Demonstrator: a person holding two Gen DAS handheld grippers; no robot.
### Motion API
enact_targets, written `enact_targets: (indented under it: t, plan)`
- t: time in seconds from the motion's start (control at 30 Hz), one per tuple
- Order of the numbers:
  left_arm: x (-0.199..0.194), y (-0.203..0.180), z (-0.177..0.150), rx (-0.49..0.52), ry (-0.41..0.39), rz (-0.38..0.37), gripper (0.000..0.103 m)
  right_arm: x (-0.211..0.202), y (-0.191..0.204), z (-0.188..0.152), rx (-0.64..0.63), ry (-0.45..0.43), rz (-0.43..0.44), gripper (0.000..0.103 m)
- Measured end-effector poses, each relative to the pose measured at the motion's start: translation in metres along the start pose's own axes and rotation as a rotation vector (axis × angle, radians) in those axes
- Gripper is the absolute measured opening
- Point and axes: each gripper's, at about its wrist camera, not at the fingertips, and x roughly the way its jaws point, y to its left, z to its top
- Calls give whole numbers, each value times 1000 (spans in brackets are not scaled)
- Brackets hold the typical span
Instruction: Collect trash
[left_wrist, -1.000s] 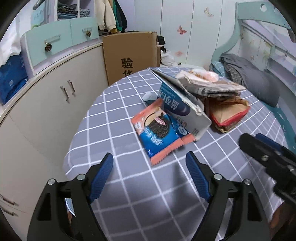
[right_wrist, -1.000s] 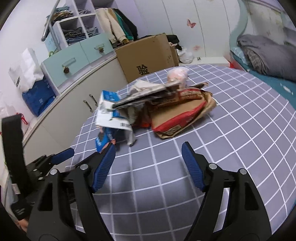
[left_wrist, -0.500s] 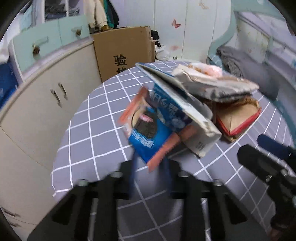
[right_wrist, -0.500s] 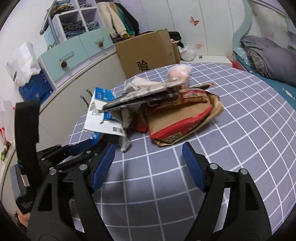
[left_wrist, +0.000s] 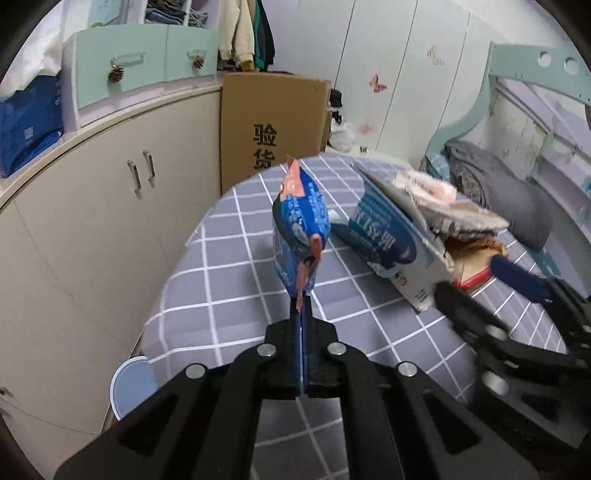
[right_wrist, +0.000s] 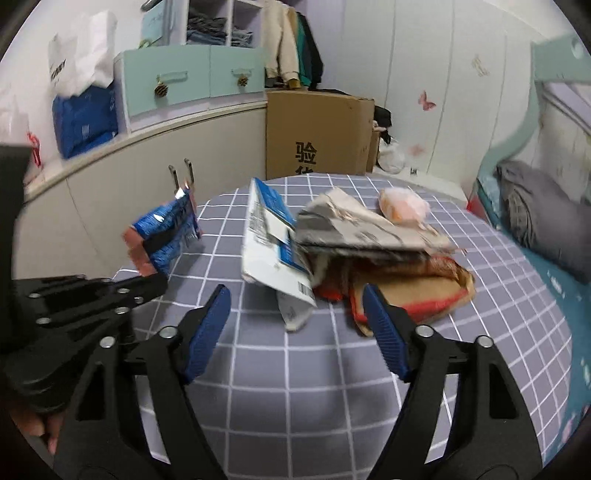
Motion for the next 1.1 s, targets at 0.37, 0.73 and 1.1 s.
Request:
enact_targets:
  t: [0.37, 0.73, 1.1]
  plan:
    - [-28, 20, -1, -50, -38, -64, 1, 17, 5, 13, 14, 1, -46, 5]
    - [-69, 35, -5, -84, -108, -125, 1, -45, 18, 19, -6, -117, 8, 4]
    - [-113, 99, -25, -182, -161, -78, 1, -62, 80, 38, -24, -155, 215, 3]
